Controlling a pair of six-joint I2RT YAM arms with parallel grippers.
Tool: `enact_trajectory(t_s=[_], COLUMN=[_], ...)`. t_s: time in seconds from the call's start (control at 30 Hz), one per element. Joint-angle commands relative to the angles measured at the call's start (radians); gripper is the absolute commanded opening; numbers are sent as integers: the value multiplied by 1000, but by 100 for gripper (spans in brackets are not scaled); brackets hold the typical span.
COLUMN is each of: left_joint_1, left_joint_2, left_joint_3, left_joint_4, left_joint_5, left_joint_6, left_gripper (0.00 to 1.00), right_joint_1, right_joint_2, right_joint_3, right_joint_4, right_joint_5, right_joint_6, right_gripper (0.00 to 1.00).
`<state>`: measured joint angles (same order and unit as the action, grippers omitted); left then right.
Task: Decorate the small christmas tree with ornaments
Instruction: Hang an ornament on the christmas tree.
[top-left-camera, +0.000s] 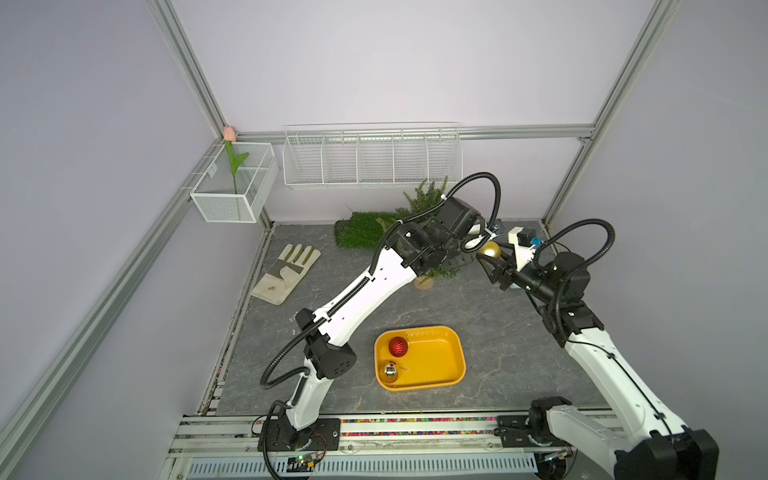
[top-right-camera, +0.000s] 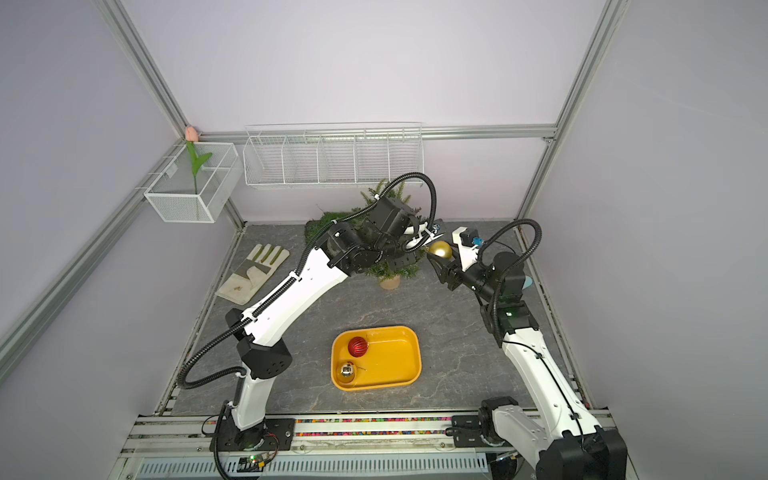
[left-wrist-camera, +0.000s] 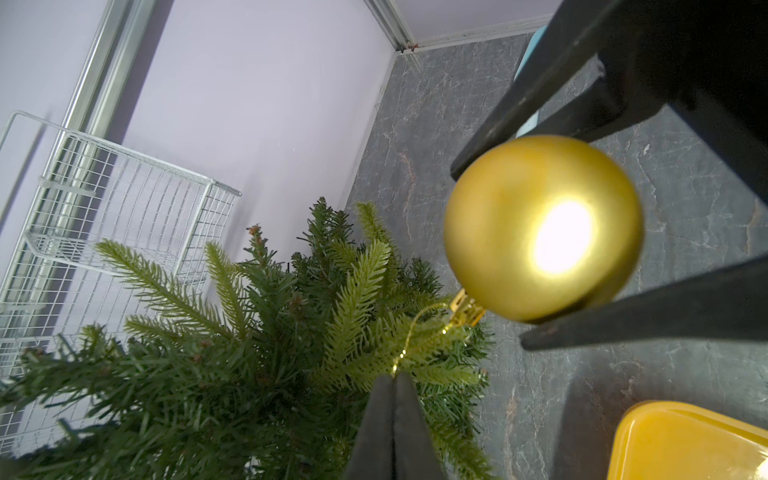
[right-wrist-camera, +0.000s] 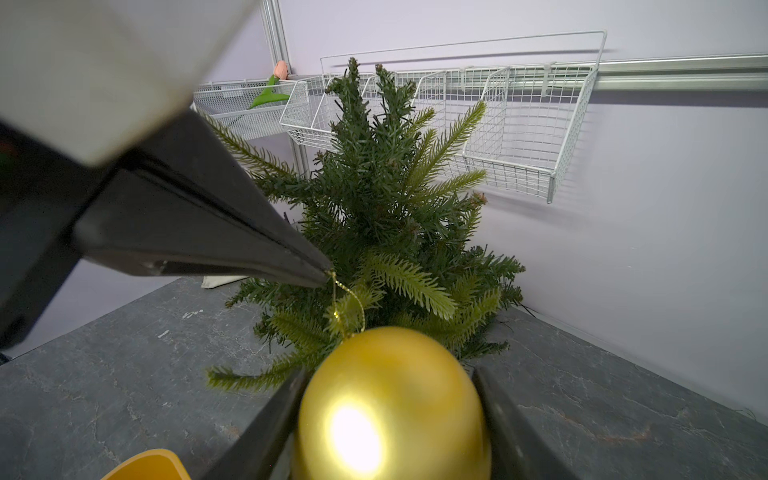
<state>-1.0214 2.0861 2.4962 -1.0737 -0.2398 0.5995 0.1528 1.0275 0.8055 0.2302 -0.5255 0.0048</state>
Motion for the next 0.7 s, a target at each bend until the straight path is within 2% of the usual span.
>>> enact_trajectory(t_s=[0.0, 0.17, 0.67], left_joint_1=[-5, -5, -5], left_joint_2=[-11, -23, -39], left_joint_3=[-20, -26, -60], left_joint_4=[-15, -11, 9], left_joint_5=[-8, 26, 30], left_joint_6=[9, 9, 9], left_gripper=[0, 0, 0], right_joint_1=[3, 2, 7], right_joint_2=[3, 3, -66], right_joint_3=[0, -1, -29], right_joint_4=[32, 31, 37], right_joint_5=[-27, -28, -29], right_joint_6=[14, 12, -6], right_gripper=[34, 34, 34])
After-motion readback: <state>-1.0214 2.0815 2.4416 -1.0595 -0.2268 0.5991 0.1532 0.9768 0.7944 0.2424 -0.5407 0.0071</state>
